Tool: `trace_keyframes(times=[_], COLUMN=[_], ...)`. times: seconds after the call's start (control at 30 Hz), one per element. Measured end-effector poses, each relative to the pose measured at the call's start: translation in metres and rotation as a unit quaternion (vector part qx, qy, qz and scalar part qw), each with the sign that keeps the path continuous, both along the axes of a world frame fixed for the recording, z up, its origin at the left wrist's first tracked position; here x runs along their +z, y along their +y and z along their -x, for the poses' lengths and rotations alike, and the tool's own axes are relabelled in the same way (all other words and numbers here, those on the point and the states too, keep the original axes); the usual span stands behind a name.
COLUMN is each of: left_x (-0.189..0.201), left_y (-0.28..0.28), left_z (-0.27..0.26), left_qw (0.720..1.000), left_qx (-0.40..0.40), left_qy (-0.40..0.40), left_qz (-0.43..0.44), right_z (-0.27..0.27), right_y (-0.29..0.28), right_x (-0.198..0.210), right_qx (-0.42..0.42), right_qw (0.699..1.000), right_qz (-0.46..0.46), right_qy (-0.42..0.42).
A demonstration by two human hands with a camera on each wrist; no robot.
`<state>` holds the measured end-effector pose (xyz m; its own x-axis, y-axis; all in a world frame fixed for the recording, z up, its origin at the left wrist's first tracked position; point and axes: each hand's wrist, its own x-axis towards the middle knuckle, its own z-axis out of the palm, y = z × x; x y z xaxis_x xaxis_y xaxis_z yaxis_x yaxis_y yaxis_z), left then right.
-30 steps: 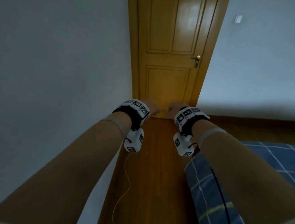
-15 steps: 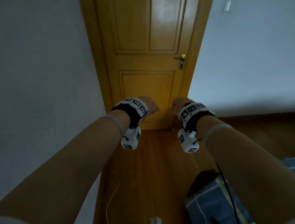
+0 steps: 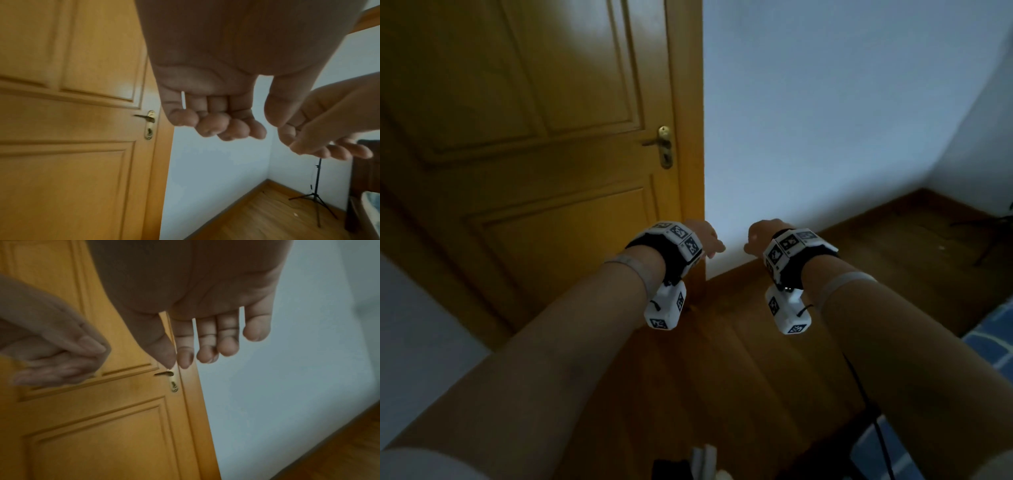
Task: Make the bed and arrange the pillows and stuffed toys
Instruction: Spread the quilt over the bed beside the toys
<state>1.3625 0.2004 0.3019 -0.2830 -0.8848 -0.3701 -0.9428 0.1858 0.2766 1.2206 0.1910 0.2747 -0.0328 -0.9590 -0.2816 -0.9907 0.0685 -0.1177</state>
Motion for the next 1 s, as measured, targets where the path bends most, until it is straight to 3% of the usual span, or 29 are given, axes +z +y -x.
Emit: trace_keyframes(times=[0.2, 0.5, 0.67, 0.8, 1.0], left_x=[0.007, -0.047, -0.035, -0.042, -0.073], left_y=[-0.156, -0.352, -0.473, -0.523, -0.537], left_z=[0.081, 0.222, 0.331, 0.433, 0.615], left_qw=[0.999, 0.991, 0.977, 0.953, 0.897], left_qx=[-0.036, -0.132, -0.209, -0.301, -0.434], left_qy=[0.029, 0.036, 0.040, 0.008, 0.004], left_qz=[0.018, -0.009, -0.022, -0.043, -0.084], right_z=[0.084, 0.222, 0.322, 0.410, 0.558], right_y=[-0.132, -0.299, -0.393, -0.406, -0.389], right_x=[0.011, -0.030, -0.022, -0.030, -0.055], right_qx=[-0.054, -0.137, -0.247, -0.336, -0.471], right_qw=[0.999, 0.989, 0.968, 0.939, 0.879], right_qz=[0.006, -0.043, -0.024, -0.045, -0.057], right_qy=[0.003, 0.019, -0.034, -0.063, -0.058])
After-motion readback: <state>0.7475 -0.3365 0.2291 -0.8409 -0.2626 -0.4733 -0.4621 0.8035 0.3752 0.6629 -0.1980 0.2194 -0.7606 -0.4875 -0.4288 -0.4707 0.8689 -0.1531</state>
